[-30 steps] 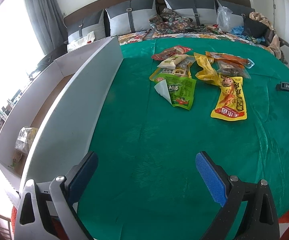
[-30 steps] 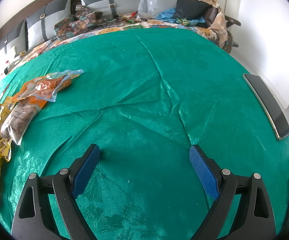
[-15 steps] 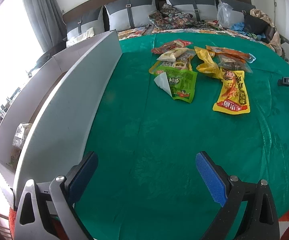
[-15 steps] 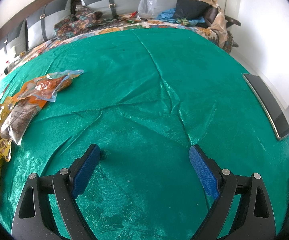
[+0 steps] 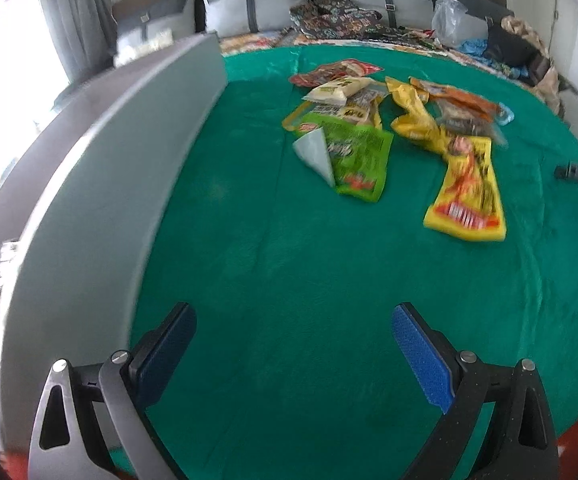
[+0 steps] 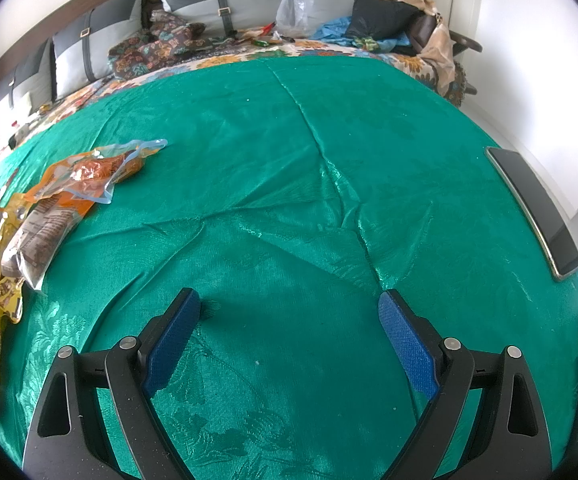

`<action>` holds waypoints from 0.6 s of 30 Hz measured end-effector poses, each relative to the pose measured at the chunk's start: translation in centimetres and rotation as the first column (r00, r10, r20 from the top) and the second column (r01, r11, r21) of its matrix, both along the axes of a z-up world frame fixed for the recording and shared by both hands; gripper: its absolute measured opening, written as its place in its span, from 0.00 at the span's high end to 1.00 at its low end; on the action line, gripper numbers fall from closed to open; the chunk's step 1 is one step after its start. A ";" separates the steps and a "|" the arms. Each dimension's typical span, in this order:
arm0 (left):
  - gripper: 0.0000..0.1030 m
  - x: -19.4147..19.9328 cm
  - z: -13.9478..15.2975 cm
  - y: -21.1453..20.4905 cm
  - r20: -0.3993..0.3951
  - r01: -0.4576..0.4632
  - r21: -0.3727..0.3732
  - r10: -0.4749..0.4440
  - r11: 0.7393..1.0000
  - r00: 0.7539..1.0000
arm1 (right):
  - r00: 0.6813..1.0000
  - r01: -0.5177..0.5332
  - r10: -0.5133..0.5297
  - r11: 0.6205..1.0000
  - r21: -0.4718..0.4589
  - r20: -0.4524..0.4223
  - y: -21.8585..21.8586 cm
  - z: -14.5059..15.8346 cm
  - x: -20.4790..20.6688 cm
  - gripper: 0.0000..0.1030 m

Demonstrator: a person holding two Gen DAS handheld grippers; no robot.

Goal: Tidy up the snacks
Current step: 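Reach the left tool toward the green pickle pouch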

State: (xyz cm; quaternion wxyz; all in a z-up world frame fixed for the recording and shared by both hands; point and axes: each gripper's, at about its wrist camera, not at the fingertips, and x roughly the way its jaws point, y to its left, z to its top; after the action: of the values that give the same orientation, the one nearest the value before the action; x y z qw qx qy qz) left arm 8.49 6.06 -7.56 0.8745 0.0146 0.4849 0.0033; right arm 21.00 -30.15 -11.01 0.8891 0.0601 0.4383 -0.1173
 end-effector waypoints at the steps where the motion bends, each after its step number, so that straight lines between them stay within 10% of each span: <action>1: 0.05 1.0 0.0 0.1 -0.018 0.000 -0.037 -0.001 0.999 1.000 | 1.000 0.000 0.000 1.000 0.000 0.000 0.0 0.0 0.0 0.10; 7: 0.05 10.0 0.7 0.4 -0.084 -0.032 -0.242 0.012 0.970 0.996 | 1.000 0.000 0.000 1.000 0.000 0.000 0.0 0.0 0.0 0.10; 18: 0.04 17.5 -1.9 0.5 -0.108 -0.074 -0.212 0.052 0.974 0.993 | 1.000 0.002 -0.002 1.000 -0.002 0.001 0.0 0.0 0.0 0.10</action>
State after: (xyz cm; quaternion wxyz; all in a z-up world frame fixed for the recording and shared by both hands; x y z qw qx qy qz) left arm 26.00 6.57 -9.43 0.8444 -0.0956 0.5267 -0.0224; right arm 21.00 -30.11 -11.01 0.8893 0.0599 0.4376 -0.1184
